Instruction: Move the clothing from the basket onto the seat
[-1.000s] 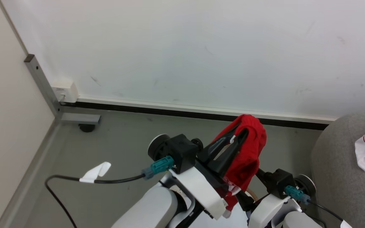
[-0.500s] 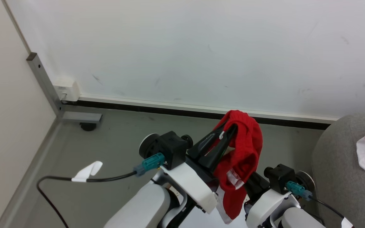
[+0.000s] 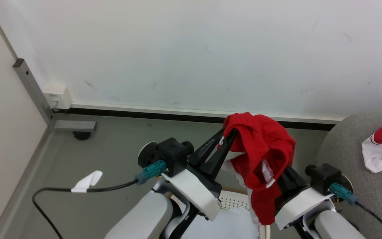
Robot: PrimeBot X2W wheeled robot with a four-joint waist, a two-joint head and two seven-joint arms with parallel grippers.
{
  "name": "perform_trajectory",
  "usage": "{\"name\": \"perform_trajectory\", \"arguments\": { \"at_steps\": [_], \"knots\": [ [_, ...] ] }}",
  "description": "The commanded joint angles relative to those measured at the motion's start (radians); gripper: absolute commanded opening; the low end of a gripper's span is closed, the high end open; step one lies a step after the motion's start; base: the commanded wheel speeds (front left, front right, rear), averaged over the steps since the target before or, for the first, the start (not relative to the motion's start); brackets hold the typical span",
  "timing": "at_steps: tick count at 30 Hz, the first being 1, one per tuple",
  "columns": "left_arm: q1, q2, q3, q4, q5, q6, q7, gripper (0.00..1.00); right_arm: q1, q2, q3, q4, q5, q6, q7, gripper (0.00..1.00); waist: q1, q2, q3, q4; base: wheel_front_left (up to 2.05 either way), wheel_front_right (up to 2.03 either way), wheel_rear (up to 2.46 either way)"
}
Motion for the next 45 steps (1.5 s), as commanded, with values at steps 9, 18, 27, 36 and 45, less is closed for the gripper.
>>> {"name": "perform_trajectory", "arguments": {
  "at_steps": [9,18,27,36,45],
  "knots": [
    [0.033,0.020,-0.028,0.000,0.003,-0.009,-0.019,1.00,0.032,-0.052,-0.161,-0.117,-0.079,-0.002,0.000,0.00,0.0000,0.0000,0.011,-0.098,0.00,0.00,0.00],
    [0.055,0.052,-0.045,0.016,0.019,-0.009,-0.036,1.00,0.052,-0.082,-0.271,-0.191,-0.120,-0.002,0.000,0.00,0.0000,0.0000,0.026,-0.244,0.00,0.00,0.00],
    [0.048,0.060,-0.065,0.032,0.028,-0.017,-0.050,1.00,0.072,-0.098,-0.379,-0.252,-0.141,-0.002,0.000,0.00,0.0000,0.0000,0.053,-0.390,0.00,0.00,0.00],
    [0.022,0.072,-0.079,0.054,0.056,-0.019,-0.074,1.00,0.117,-0.099,-0.411,-0.298,-0.161,-0.002,0.000,0.00,0.0000,0.0000,0.096,-0.479,0.00,0.00,0.00],
    [0.009,0.066,-0.085,0.086,0.066,-0.019,-0.096,1.00,0.144,-0.075,-0.423,-0.321,-0.173,-0.002,0.000,0.00,0.0000,0.0000,0.116,-0.508,0.00,0.00,0.00]
  ]
}}
